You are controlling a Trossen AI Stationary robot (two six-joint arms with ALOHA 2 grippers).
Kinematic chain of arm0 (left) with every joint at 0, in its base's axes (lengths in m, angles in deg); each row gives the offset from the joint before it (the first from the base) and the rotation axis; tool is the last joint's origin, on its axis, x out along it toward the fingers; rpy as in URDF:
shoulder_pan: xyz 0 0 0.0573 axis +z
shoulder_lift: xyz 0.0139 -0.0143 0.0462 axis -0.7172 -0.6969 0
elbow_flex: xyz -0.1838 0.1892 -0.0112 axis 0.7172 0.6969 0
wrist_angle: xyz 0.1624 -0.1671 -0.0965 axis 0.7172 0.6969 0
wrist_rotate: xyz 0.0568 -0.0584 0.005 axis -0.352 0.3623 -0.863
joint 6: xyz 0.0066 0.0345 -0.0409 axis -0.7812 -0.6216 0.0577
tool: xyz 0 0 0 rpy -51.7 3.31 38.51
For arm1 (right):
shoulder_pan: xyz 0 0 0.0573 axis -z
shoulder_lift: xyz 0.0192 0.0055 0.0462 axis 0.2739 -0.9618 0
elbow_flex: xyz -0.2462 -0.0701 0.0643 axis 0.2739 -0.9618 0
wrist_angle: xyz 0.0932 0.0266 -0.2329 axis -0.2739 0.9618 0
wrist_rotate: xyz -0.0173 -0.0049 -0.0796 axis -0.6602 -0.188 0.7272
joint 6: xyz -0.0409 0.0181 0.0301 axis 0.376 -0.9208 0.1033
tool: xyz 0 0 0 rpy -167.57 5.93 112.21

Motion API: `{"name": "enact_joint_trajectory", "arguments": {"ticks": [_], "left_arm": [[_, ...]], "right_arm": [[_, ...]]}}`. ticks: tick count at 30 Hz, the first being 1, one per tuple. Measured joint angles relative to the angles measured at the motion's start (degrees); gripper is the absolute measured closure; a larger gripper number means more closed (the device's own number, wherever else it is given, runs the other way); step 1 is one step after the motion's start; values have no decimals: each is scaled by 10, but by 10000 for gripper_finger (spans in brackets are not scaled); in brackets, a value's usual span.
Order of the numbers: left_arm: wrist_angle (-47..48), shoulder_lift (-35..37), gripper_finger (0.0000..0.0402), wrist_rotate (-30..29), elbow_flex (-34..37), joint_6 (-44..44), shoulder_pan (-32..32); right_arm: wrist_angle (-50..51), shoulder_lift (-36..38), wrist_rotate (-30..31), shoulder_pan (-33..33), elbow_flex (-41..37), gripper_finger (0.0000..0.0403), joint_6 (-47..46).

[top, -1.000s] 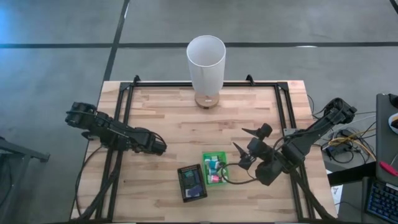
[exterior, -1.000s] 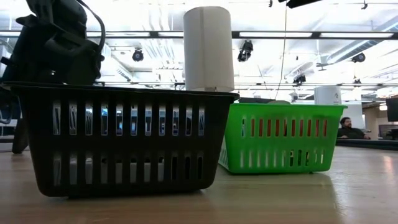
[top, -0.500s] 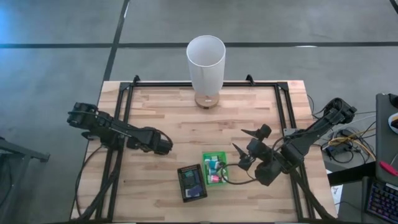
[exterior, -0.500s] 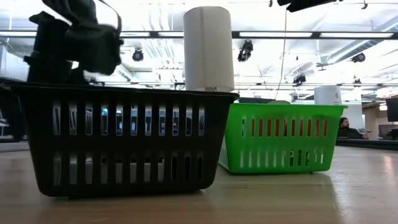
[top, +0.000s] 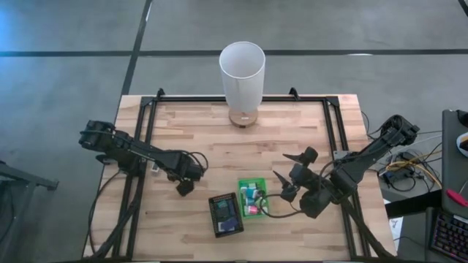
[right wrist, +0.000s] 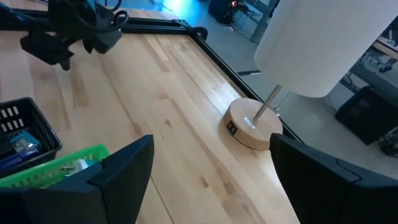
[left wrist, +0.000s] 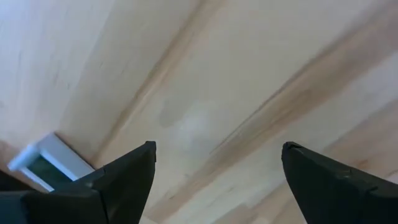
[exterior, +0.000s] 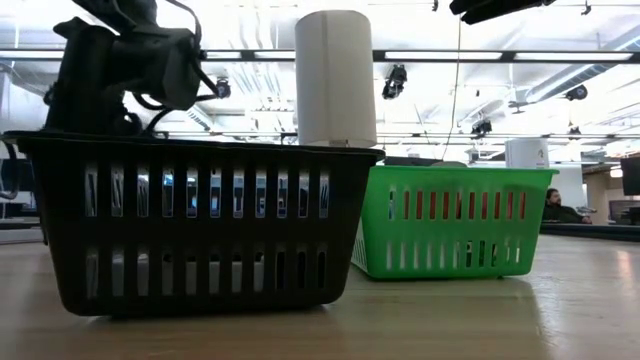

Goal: Pick & Place Office items
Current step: Put the white digital clock into the black bin

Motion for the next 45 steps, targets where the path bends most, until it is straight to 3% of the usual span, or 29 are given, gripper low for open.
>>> {"name": "enact_joint_trajectory", "arguments": {"ticks": [13,20,29,35,45], "left_arm": [[26,0,57,-11,0,-208,2],[18,1,57,-40,0,-113,2],[29,1,57,-40,-1,-331,-4],[144,1,58,-56,2,-452,-4],[159,3,58,-72,-1,-475,26]], "right_arm": [[4,0,2,1,0,90,0],[3,0,8,2,0,90,8],[4,0,9,2,0,90,37],[4,0,9,2,0,90,37],[2,0,8,27,-19,90,35]]}}
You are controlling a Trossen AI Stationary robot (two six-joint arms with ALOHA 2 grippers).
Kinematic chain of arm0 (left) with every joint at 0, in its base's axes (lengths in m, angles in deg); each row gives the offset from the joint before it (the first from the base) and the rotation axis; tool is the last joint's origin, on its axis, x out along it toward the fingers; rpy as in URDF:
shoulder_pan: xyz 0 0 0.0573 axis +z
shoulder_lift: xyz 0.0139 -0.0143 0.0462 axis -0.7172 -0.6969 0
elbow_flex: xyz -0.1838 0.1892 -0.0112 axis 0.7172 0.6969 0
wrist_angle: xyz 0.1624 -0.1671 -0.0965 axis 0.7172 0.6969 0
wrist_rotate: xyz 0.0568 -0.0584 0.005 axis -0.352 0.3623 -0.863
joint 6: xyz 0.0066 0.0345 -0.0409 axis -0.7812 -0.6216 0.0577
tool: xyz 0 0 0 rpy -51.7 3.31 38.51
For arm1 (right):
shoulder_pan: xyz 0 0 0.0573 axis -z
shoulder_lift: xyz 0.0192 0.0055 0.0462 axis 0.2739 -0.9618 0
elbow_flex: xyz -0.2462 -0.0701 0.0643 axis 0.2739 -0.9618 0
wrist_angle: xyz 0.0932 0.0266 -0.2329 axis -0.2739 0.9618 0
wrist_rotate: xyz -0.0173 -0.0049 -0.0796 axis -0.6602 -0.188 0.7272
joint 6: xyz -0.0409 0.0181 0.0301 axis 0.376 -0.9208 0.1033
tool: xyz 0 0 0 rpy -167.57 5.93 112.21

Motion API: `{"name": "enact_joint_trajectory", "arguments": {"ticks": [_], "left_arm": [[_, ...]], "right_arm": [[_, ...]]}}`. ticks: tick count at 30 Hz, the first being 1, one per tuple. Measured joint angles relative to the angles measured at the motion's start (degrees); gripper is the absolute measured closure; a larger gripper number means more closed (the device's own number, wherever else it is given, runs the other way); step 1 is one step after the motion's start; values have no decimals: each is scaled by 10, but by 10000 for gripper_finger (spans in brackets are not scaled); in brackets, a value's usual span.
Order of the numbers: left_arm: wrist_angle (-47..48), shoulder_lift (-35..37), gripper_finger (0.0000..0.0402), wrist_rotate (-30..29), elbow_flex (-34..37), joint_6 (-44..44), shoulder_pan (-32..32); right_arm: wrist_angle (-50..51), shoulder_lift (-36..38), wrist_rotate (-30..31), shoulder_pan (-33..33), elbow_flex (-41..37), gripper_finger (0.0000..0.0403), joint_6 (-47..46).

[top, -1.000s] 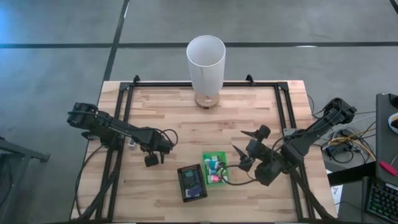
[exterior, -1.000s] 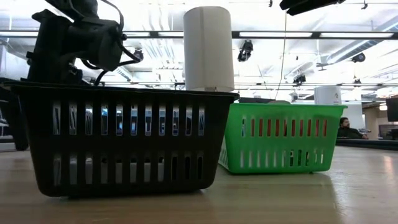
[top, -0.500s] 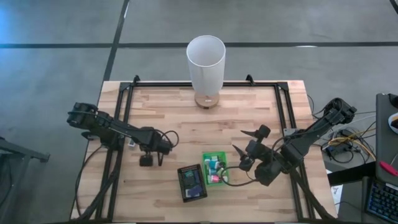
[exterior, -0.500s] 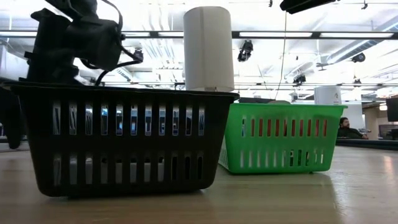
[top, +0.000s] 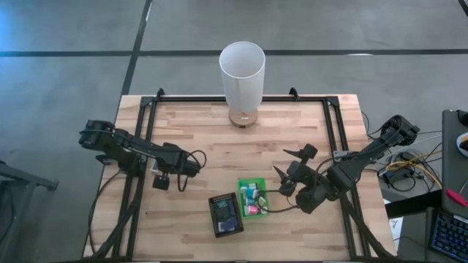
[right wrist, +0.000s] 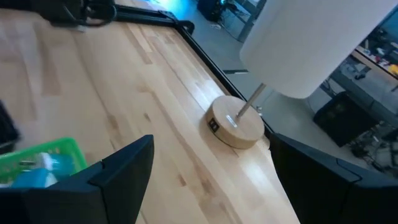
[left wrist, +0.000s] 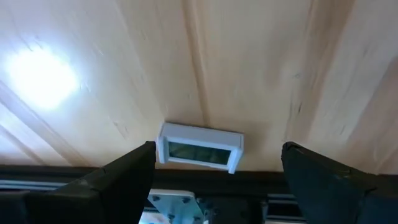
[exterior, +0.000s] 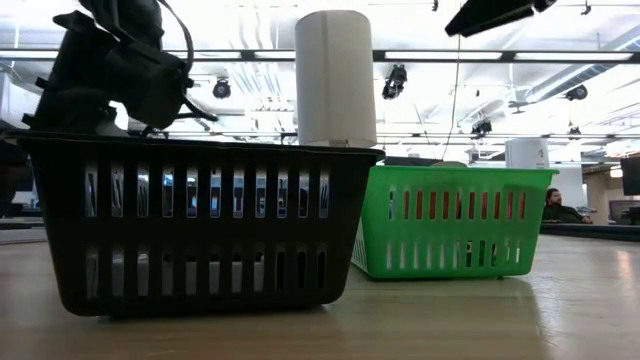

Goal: Pick & Place Office items
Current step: Put the white digital clock into the black bin

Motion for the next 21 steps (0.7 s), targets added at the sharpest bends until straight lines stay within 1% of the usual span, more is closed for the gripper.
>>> {"name": "enact_joint_trajectory", "arguments": {"ticks": [5,7,11,12,14,18,21], "left_arm": [[5,0,58,-7,-6,-63,22],[11,0,58,-32,-5,-90,33],[31,0,58,-108,-5,-129,59],[35,0,58,-114,-5,-133,67],[42,1,58,-108,-3,-134,81],[43,12,58,-76,12,-144,98],[36,26,58,-74,27,-157,103]], "right_arm": [[-3,0,-1,22,-25,90,-1],[-8,0,-2,32,-35,90,-1],[-19,0,-2,46,-46,90,-2],[-19,0,-3,47,-47,90,-2],[-22,0,-4,46,-47,90,-9],[-27,0,-6,46,-47,90,-6],[-29,0,-7,46,-47,90,-6]]}}
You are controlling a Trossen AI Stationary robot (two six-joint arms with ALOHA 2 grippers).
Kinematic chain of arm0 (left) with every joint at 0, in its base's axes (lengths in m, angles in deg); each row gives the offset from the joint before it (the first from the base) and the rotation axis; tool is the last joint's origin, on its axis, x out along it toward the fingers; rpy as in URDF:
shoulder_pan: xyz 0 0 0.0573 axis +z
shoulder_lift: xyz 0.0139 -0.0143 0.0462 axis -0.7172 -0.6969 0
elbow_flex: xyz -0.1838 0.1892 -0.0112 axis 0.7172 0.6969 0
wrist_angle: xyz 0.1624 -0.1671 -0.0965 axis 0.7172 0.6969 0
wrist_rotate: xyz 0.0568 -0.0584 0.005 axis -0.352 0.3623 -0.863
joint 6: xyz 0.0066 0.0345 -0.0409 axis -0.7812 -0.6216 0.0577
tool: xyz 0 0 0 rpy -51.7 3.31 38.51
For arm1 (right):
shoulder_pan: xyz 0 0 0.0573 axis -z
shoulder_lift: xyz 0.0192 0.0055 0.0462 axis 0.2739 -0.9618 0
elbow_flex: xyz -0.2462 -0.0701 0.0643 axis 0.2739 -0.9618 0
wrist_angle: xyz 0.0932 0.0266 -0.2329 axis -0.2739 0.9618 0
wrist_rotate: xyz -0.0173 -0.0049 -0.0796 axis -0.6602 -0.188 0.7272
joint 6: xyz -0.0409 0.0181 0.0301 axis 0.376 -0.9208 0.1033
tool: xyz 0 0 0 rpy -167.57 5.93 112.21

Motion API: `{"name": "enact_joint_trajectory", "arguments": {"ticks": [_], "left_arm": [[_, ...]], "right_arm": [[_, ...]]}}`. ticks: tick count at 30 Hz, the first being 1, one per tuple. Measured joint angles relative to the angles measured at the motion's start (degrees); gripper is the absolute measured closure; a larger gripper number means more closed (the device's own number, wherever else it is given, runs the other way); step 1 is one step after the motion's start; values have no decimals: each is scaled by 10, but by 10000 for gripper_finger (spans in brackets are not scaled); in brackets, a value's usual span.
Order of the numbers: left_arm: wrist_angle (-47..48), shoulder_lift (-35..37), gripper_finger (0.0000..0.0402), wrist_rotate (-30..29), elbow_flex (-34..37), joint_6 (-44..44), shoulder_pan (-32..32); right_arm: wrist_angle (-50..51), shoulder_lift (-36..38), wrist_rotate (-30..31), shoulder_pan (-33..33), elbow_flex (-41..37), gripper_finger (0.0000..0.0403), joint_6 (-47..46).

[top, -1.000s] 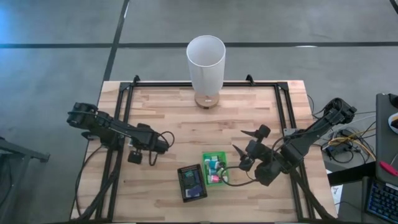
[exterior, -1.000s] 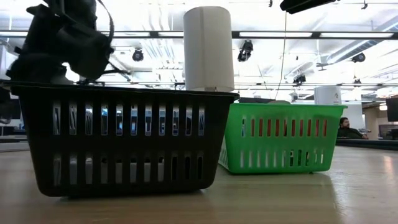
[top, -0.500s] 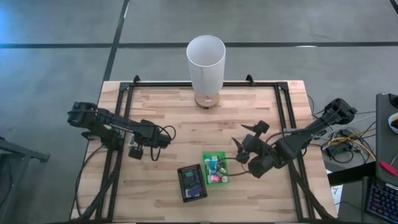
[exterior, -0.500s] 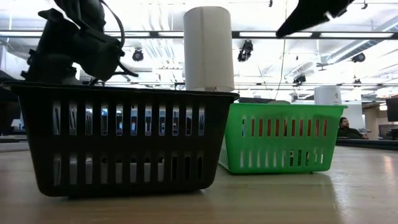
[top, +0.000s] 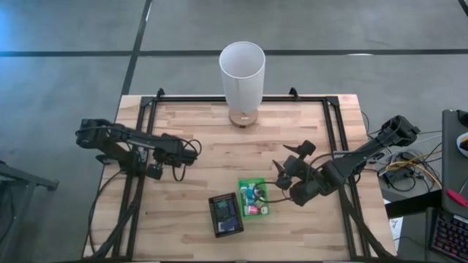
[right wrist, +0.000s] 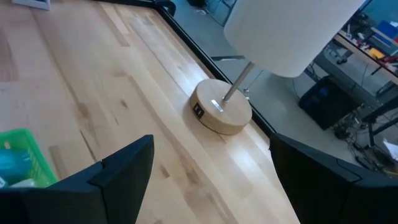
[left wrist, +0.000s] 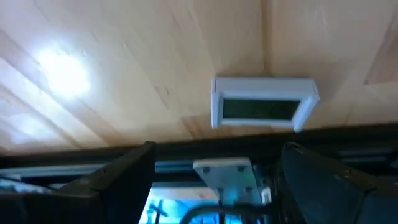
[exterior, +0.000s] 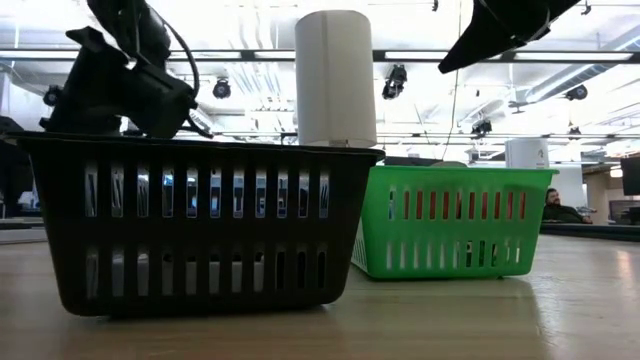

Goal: Pick & Place Office items
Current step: Put the white digital clock into the black bin

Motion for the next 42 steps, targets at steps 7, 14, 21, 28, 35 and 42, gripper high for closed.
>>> {"name": "enact_joint_trajectory", "arguments": {"ticks": [7,14,21,28,35,42], "left_arm": [[-36,30,57,27,24,-17,0],[-31,39,57,91,24,-39,0],[-31,39,57,95,24,-42,0],[-31,39,57,125,24,-56,0],[-31,39,57,127,24,-57,0],[-31,39,57,127,24,-56,-1]], "right_arm": [[-1,0,-2,0,0,90,-1],[-2,0,-2,0,0,90,-2],[-2,0,-12,0,-3,90,-2],[-3,0,-15,0,-12,90,-6],[-3,0,-15,0,-15,90,-4],[-4,0,-15,0,-15,90,-4]]}}
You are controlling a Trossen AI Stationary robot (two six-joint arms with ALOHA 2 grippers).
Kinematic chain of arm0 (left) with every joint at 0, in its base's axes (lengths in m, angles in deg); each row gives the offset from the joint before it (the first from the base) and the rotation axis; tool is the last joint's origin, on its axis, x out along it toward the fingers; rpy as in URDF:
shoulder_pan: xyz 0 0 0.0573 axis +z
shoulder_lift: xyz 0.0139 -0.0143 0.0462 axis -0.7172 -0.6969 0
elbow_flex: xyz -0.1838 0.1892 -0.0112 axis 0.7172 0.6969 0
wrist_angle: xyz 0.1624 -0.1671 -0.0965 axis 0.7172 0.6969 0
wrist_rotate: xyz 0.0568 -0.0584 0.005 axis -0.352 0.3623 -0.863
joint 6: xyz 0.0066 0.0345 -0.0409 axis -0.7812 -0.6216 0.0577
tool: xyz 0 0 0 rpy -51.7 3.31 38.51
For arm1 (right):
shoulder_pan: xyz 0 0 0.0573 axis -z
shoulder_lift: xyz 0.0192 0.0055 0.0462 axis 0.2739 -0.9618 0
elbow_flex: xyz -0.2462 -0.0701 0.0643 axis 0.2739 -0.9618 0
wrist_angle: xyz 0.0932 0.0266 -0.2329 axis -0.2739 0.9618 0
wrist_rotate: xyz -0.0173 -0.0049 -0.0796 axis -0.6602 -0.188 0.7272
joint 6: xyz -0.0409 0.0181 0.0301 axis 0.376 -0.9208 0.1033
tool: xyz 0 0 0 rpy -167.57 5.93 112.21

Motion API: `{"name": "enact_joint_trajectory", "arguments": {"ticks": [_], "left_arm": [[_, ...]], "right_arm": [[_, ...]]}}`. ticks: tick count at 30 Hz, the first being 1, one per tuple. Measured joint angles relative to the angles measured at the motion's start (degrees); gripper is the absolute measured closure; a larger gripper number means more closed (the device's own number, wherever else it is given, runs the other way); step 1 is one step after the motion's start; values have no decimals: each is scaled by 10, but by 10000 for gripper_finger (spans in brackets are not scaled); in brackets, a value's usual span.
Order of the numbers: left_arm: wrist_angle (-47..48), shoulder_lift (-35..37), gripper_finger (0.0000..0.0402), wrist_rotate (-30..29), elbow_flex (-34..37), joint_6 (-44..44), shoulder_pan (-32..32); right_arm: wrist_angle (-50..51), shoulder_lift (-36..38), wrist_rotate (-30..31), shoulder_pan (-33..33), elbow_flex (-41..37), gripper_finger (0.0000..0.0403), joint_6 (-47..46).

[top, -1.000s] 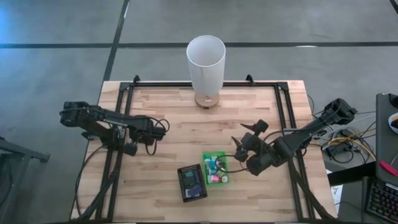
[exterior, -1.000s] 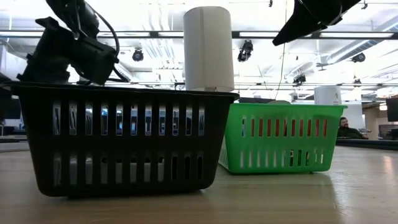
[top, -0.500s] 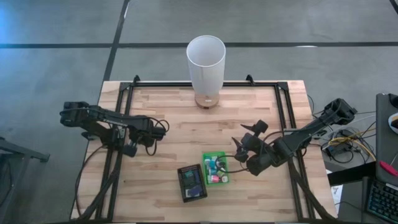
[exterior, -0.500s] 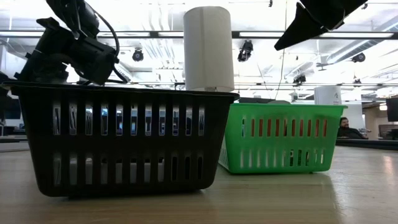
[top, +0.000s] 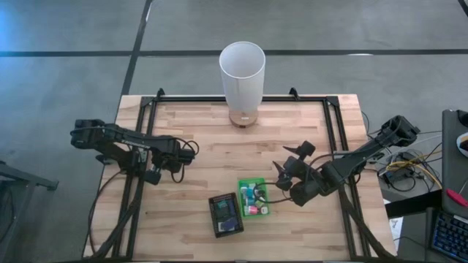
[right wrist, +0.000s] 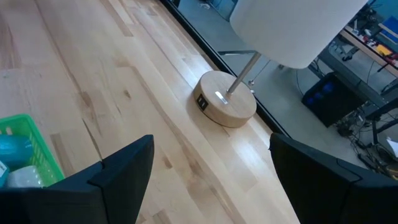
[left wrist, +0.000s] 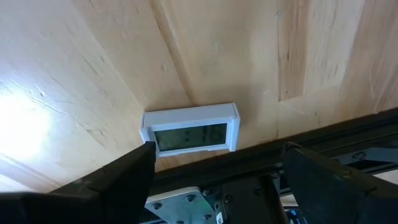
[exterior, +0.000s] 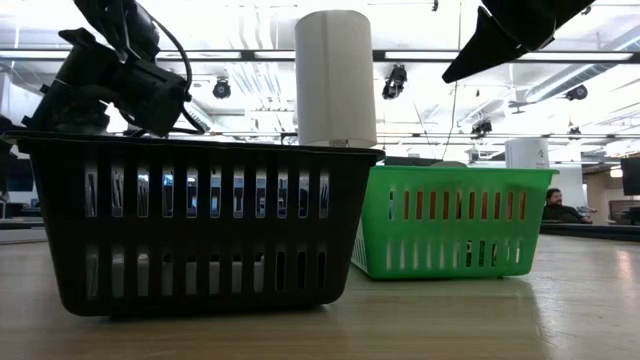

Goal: Pick & Place Office items
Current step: Put the white digital clock into the black bin

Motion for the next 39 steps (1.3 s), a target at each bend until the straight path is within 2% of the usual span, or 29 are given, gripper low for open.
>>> {"name": "enact_joint_trajectory", "arguments": {"ticks": [19,34,39], "left_arm": [[-2,-1,48,1,2,4,0],[-7,-1,10,-11,19,3,0],[-9,-1,9,13,30,-20,0]], "right_arm": [[-2,0,0,0,0,90,-2],[-15,0,0,0,0,90,-2],[-15,0,0,0,0,90,-2]]}}
